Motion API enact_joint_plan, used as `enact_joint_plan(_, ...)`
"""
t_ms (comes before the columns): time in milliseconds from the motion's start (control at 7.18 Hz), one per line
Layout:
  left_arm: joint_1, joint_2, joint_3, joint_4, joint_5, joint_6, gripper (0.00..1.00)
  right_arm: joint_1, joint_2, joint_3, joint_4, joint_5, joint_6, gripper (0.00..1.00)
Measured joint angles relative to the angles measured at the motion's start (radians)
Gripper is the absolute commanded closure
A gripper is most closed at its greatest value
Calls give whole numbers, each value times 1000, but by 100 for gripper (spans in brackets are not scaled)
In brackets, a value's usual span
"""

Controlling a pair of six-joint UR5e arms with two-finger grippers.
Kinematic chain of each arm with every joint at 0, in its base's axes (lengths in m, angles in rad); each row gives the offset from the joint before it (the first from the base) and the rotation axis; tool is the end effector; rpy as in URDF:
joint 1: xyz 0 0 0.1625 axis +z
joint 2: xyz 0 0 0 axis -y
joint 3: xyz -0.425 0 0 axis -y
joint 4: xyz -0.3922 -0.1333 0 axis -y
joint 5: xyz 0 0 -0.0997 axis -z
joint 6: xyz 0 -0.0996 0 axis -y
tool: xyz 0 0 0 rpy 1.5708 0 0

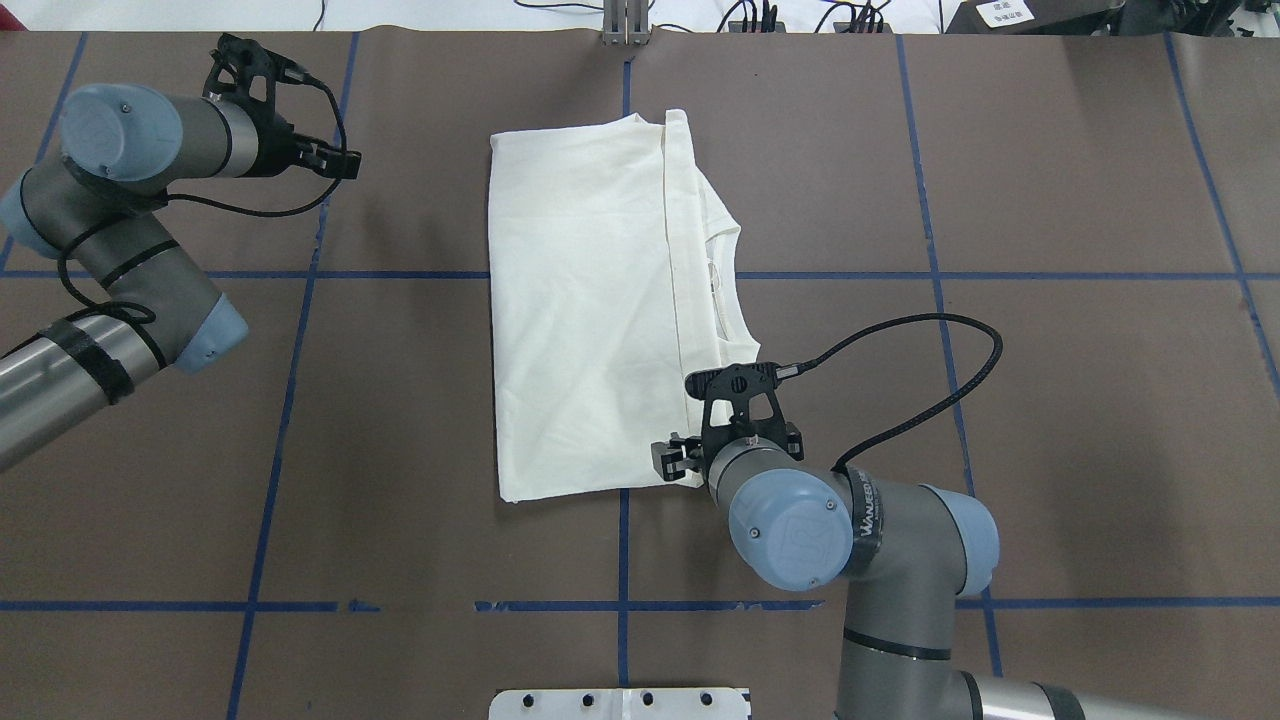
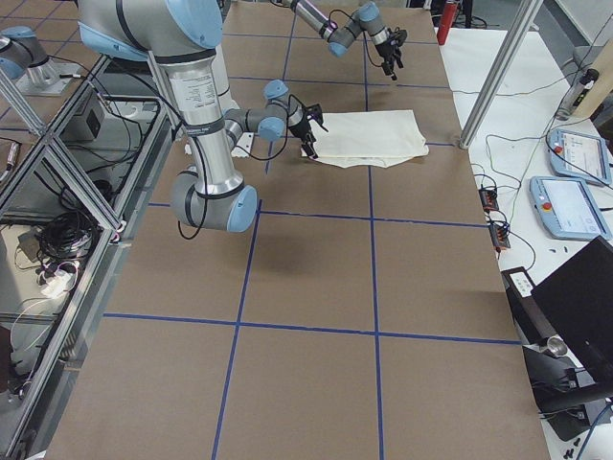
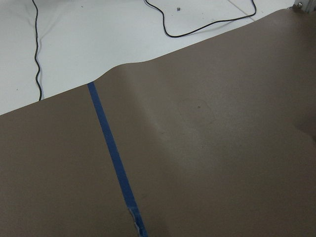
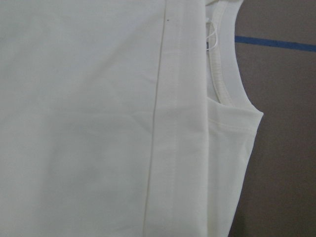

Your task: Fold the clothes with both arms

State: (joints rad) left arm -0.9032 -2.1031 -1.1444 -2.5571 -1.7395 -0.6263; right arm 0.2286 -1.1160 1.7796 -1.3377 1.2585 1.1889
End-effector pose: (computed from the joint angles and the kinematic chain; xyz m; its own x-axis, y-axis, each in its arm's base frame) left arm 0.3658 -0.6523 0.4440 0.7196 0.3773 -0.5829 0.1687 0.7194 0.6739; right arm -0.5784 -0.3028 0.2840 0.7317 -0.1939 0.6535 -0.1905 0.8623 0.4691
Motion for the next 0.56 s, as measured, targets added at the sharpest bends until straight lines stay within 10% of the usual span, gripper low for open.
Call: enact_joint_plan(557, 32, -1, 1, -8, 0, -50, 0, -60, 33, 76, -210, -118, -146, 0)
